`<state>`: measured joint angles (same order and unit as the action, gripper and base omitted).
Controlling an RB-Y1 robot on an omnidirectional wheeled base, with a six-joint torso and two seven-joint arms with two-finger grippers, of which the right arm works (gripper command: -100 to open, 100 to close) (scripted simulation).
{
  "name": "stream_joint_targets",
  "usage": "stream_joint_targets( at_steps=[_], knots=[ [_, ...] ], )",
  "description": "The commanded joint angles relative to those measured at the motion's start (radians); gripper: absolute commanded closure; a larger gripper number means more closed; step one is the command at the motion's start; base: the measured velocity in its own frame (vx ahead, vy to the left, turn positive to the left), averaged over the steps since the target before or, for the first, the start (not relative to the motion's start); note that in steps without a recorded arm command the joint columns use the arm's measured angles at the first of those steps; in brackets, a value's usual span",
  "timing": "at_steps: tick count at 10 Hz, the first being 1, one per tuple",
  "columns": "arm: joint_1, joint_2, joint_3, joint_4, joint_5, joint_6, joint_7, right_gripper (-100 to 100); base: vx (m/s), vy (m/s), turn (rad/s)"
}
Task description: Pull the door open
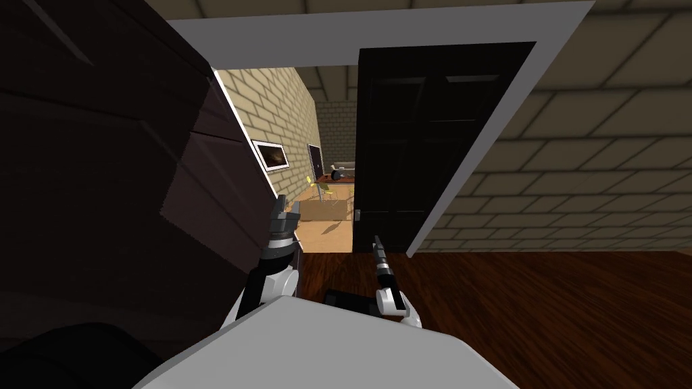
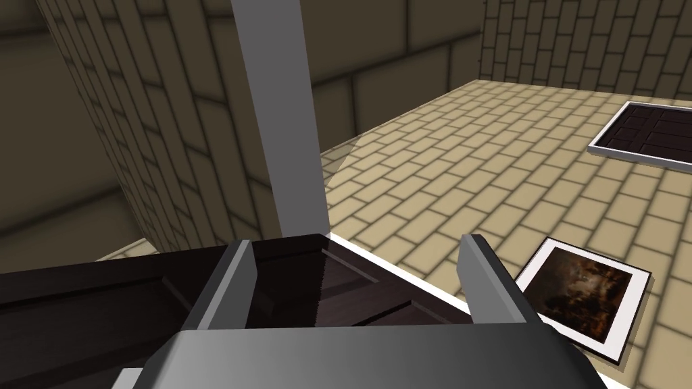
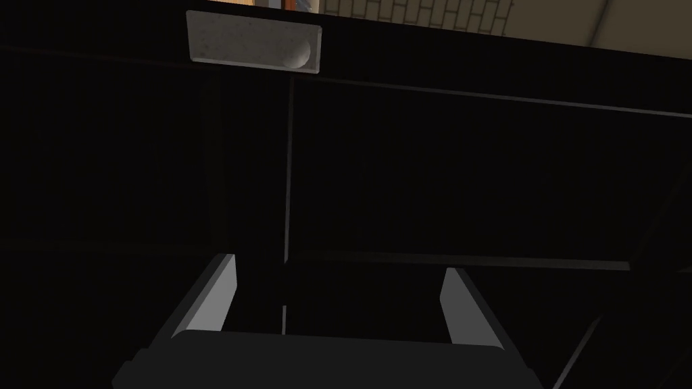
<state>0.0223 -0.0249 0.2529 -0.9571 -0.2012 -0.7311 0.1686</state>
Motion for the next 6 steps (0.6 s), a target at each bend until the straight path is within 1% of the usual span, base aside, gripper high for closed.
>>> stream_joint_targets(
  at_steps=[1, 2, 4, 5, 6],
  knots=[
    [-0.014, 0.011, 0.011, 0.041, -0.004, -0.009, 0.005, -100, 0.131, 0.012, -0.02],
    [-0.014, 0.011, 0.011, 0.041, -0.004, -0.009, 0.005, -100, 0.106, 0.012, -0.012],
    [-0.036, 0.028, 0.024, 0.095, -0.009, -0.019, 0.009, -100, 0.137, 0.037, -0.036],
    [-0.041, 0.032, 0.027, 0.109, -0.01, -0.022, 0.01, -100, 0.149, 0.045, -0.032],
    [-0.05, 0.04, 0.032, 0.133, -0.012, -0.026, 0.012, -100, 0.18, 0.036, -0.036]
  ],
)
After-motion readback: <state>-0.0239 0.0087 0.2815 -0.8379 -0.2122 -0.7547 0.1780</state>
